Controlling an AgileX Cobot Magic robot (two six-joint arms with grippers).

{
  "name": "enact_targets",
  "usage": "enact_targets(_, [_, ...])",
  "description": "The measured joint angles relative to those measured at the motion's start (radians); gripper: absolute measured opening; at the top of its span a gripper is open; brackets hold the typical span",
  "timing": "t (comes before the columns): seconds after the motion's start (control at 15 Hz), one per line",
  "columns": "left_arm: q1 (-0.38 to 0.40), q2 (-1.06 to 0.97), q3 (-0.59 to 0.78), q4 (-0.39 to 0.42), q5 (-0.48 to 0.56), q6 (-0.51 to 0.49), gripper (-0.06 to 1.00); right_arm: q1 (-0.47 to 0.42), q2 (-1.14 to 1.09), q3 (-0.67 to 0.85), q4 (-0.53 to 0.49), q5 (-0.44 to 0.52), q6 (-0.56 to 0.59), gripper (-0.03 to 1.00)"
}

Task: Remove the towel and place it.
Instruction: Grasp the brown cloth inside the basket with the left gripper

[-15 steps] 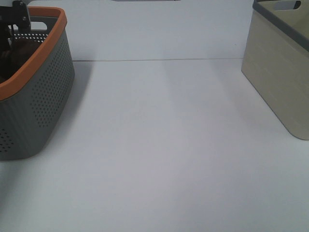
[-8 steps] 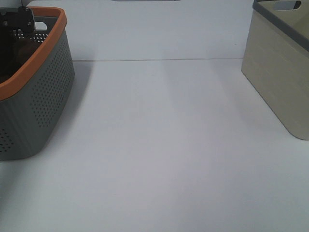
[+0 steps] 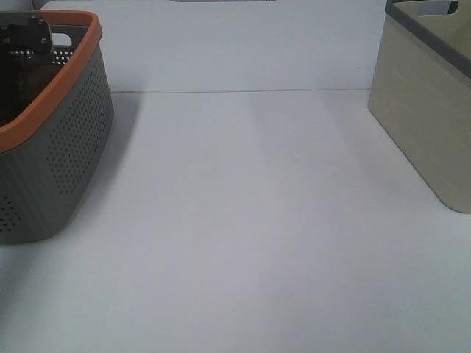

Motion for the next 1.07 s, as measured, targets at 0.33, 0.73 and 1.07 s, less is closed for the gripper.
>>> enact_targets(0.33, [0.000,0.018,-0.002,-0.001,-0.048,0.000,0.09,0.000,0.000,0.000,0.000,0.000,0.000,0.74])
enact_targets(0.73, [0.000,-0.033,-0.002,0.031,0.011,-0.033,0.00,0.000,0.000,0.000,0.000,0.000,0.000,0.74])
enact_targets(1.07, [0.000,-0.292,-0.002,0.017,0.014,-0.046,0.00,0.000,0.000,0.000,0.000,0.000,0.000,0.74])
